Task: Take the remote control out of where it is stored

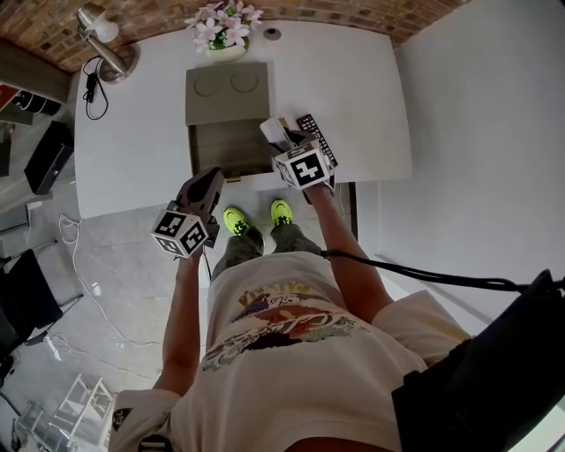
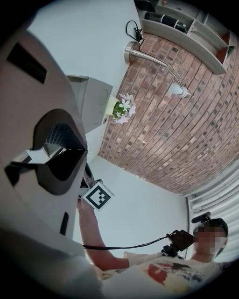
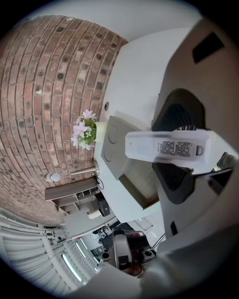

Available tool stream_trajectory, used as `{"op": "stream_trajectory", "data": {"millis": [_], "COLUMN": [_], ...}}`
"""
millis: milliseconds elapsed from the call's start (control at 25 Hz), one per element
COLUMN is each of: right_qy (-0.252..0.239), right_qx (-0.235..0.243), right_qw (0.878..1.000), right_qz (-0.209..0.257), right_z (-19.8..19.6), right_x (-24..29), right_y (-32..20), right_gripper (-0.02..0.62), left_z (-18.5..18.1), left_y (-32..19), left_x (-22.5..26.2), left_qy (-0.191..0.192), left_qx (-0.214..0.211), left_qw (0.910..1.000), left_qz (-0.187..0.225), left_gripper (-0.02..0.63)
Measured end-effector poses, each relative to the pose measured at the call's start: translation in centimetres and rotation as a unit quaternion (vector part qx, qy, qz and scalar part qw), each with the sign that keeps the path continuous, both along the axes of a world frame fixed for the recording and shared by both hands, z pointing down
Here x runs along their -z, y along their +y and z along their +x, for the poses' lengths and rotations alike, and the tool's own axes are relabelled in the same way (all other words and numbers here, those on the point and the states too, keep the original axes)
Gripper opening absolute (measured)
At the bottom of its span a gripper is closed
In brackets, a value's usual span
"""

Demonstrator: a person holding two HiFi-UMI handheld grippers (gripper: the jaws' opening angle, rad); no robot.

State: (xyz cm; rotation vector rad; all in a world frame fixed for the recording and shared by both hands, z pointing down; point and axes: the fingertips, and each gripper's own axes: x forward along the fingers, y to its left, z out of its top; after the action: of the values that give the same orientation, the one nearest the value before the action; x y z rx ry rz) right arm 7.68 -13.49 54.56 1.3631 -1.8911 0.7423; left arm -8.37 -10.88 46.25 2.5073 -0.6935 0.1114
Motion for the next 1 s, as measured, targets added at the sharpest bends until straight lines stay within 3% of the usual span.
{"op": "stream_trajectory", "data": {"millis": [1000], "right_qy": [-0.013], "right_qx": [-0.015], "right_qw": [1.0], "right_qz": [-0.008], "right_z": [11.7], "right_x": [-1.8], "right_y": [1.8], "right_gripper": [0.221], "left_z": [6.1], "left_y": [2.5], "left_x": [-1.0], "left_qy": [-0.048], "left_qx": [0.029], "left_qw": [0.9984], "left_qz": [-0.009], "left_gripper": [0.006]}}
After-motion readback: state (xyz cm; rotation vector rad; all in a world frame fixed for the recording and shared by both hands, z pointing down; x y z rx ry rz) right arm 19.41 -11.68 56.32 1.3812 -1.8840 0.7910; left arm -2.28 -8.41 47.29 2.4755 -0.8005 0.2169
